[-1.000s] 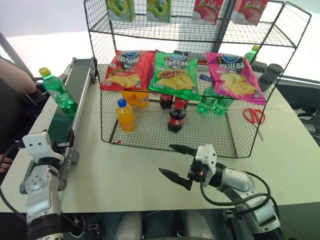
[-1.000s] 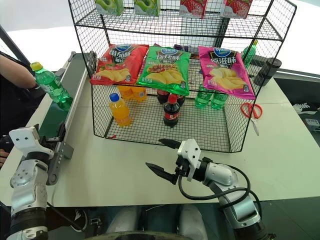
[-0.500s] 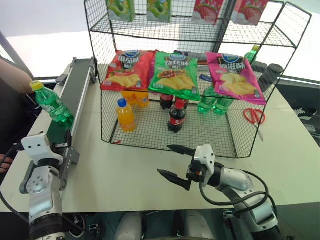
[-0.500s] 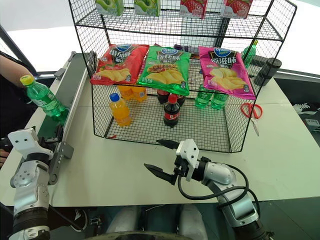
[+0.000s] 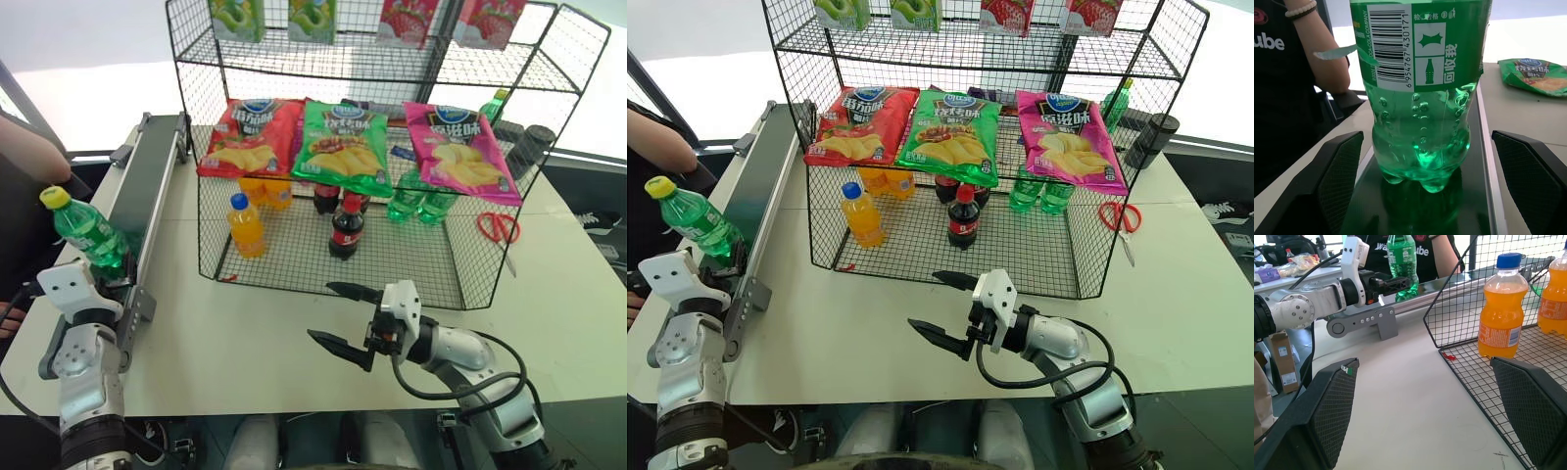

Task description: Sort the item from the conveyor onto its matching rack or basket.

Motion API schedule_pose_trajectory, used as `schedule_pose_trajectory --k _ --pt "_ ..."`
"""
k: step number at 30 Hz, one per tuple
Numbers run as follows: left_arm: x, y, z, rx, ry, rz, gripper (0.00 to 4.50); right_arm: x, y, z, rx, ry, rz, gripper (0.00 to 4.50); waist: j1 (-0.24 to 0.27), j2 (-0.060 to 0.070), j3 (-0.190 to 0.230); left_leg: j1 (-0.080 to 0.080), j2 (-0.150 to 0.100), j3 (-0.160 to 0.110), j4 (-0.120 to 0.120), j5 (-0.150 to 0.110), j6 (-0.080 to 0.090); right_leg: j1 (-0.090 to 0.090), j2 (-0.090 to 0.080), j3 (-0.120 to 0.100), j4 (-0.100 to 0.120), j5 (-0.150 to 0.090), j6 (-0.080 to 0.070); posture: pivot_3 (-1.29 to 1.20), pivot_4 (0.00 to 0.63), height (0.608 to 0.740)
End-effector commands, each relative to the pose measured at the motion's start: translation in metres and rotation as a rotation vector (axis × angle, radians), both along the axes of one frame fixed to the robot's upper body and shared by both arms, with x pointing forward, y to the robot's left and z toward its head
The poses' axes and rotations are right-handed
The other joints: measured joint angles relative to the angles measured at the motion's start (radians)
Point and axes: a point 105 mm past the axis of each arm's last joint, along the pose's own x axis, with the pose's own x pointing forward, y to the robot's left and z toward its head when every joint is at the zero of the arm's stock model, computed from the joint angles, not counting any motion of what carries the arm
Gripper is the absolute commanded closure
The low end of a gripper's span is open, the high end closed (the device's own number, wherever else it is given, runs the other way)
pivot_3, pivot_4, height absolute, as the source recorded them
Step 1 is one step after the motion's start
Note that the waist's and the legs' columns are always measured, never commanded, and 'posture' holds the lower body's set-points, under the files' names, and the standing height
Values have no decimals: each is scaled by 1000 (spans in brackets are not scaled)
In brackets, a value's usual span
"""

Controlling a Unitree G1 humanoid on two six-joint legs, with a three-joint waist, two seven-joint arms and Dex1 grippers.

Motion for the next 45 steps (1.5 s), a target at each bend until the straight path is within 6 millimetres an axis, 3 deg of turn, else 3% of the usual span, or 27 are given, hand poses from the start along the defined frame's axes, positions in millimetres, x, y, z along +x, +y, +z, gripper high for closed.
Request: schedule_pose_trajectory --k 1,5,8,10,16,21,23,25,30,37,41,45 --pt "-2 7 15 20 -58 30 0 -2 3 11 29 -33 21 27 0 0 0 0 0 0 0 0 0 0 0 0 0 0 0 0 150 724" --pt "-1 7 15 18 -61 31 0 -2 3 11 32 -30 21 27 0 0 0 0 0 0 0 0 0 0 0 0 0 0 0 0 150 724" --pt "-1 7 15 13 -64 29 815 -1 3 11 34 -29 20 0 2 0 0 0 0 0 0 0 0 0 0 0 0 0 0 0 150 724" --pt "-2 6 17 19 -69 26 1635 -1 3 11 34 -28 20 0 2 0 0 0 0 0 0 0 0 0 0 0 0 0 0 0 150 724" --pt "-4 -7 43 92 -131 -67 1688 -1 3 13 31 -28 23 0 0 -1 0 0 0 0 0 0 0 0 0 0 0 0 0 0 150 724" --pt "-4 -55 69 153 -177 -350 1688 4 -1 18 23 -56 2 0 1 -3 1 -1 0 -1 0 0 0 0 -1 -1 0 0 0 0 150 724" --pt "-5 -83 71 163 -160 -513 1688 9 -5 21 17 -74 -19 0 0 -2 1 -1 0 -1 0 0 0 0 -2 -1 -1 0 0 0 150 724" --pt "-8 -114 67 170 -123 -687 1688 13 -7 29 28 -82 -22 0 -1 -1 1 -1 0 0 0 0 0 0 -2 0 -1 0 0 0 150 724" --pt "-15 -170 55 199 -62 -962 1688 14 2 47 77 -88 -2 0 -1 3 3 -1 0 0 -1 0 0 0 -2 0 -1 0 0 0 150 724" --pt "-12 -254 41 232 -56 -1333 1688 20 13 55 89 -78 -16 0 3 4 4 -1 -2 0 0 0 0 0 -2 0 -1 0 0 0 150 724" --pt "-9 -282 44 260 -93 -1464 1688 21 13 54 79 -77 -30 0 -2 4 4 -1 -2 0 0 0 0 0 1 -1 -1 0 0 0 150 724" --pt "-10 -293 45 279 -111 -1541 1688 22 11 54 81 -79 -54 0 -2 5 4 -1 0 0 -1 0 0 -1 3 0 0 0 0 0 150 724"
